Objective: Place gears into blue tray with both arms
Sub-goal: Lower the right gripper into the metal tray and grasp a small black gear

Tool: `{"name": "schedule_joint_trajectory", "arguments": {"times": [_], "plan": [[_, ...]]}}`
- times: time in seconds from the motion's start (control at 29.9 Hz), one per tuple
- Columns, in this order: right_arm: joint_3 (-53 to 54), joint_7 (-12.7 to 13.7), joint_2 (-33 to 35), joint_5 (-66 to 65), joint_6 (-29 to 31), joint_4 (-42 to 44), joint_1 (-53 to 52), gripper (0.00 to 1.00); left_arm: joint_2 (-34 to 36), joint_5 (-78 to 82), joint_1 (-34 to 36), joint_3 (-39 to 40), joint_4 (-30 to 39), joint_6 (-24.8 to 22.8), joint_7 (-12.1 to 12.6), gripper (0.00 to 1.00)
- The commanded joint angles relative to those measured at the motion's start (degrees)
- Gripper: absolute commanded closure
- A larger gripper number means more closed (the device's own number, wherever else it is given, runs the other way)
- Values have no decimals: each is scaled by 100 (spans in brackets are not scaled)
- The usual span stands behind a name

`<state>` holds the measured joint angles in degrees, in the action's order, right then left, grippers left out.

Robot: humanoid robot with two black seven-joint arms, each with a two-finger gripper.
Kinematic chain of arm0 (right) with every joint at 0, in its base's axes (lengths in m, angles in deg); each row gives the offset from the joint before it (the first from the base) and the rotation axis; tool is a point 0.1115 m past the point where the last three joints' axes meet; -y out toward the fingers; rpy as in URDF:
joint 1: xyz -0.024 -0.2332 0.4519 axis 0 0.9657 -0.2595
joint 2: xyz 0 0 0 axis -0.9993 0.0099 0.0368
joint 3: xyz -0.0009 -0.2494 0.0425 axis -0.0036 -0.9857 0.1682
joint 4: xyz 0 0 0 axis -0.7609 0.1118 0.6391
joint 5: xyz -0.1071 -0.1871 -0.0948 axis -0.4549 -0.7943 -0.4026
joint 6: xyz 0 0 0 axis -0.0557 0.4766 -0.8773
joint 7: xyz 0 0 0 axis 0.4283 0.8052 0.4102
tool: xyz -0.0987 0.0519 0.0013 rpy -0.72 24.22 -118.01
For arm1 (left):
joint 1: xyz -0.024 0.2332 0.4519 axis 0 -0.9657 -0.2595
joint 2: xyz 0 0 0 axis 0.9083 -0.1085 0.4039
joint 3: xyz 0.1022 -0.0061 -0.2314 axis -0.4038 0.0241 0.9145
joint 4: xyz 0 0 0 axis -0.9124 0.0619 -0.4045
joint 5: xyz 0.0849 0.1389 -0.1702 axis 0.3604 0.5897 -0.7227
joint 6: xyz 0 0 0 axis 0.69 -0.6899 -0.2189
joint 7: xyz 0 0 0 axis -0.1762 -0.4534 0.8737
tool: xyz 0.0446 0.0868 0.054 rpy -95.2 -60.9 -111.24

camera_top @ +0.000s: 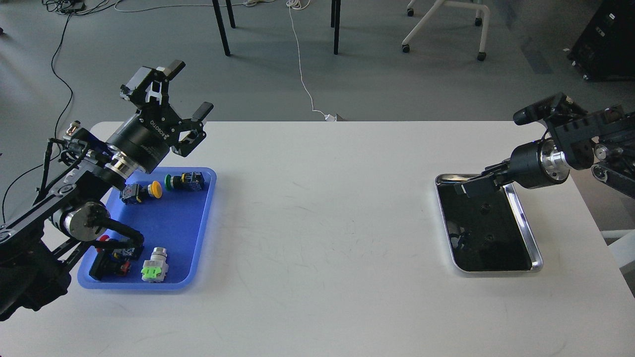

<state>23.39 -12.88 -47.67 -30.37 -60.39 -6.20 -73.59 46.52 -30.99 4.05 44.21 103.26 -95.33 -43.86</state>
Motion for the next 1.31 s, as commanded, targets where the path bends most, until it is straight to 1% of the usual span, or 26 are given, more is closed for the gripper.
{"name": "schedule_joint_trajectory", "arguments": {"times": [0.0,0.17,0.4,0.57,0.7,1.14,1.27], "plan": [[-321,0,-251,-16,-92,302,-13,2,5,0,-3,48,0,1,8,2],[-645,0,-497,-16,-119,724,-5,7,32,0,-12,118,0,-8,17,2],[-910,0,-620,-7,-260,988,48,11,58,0,-30,127,70,-17,17,2],[-928,0,-708,2,-268,1067,92,26,67,0,-30,127,79,-17,17,2],[-928,0,-735,2,-268,1120,127,33,58,0,-38,127,79,-17,17,2],[-936,0,-928,11,-295,1383,294,34,67,0,-65,215,79,-34,17,2],[-936,0,-946,11,-330,1445,347,40,67,0,-65,215,79,-34,17,2]]}}
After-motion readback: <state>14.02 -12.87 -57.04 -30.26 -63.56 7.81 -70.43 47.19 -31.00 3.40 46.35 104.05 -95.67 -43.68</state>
